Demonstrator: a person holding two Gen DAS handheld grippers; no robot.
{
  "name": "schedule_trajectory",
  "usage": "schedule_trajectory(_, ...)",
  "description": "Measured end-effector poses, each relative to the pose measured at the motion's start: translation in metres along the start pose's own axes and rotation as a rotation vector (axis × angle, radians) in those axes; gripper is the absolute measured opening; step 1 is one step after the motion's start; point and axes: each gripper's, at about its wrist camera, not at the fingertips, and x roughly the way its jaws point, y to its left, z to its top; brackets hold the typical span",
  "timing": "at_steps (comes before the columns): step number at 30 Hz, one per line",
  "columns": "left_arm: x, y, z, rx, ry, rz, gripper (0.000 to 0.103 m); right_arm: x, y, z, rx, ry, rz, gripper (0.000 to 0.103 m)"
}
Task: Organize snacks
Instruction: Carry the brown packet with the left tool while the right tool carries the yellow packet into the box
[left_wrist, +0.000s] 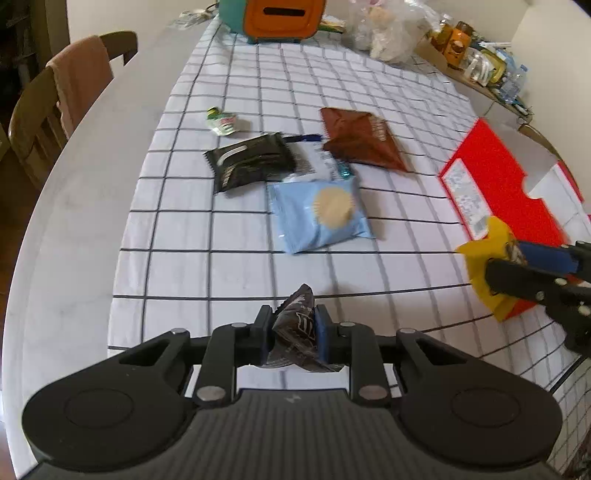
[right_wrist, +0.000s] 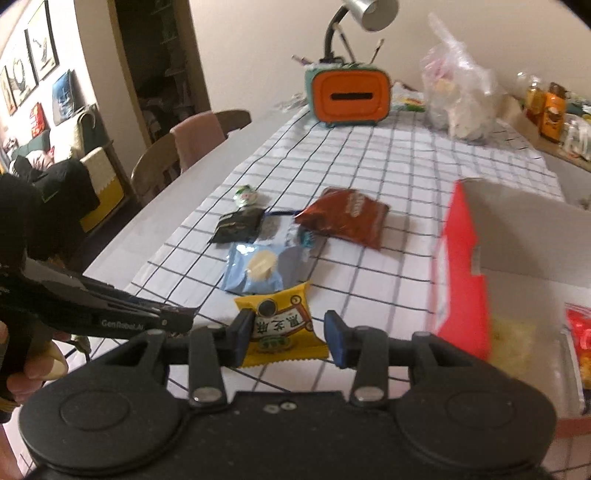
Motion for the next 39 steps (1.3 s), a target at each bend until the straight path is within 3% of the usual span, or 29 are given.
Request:
schedule_trajectory(7,-0.022,-0.043,0.009,0.045,-0.045,-0.039,0.023,-0.04,-0.033,-0.003,0.02,-0.04,-0.043,0.041)
schedule_trajectory(22,-0.031,-0.191,0.049,0.19,-0.134,-0.106,0.023,-0.094,-0.152,-0.006,0.082,-0.096,-0.194,0.041)
schedule_trajectory(29,-0.017,-0.254,0.057,0.263,-0.131,-0.109,0.023,-0.09,-0.203,-0.011,0.12,-0.052,-0.225,0.041)
schedule_trajectory(39,0.026,-0.306,0.054,0.367,-0.078,-0.051,0.023,-0.057,-0.234,-0.018,0.114,0.03,-0.248,0.041)
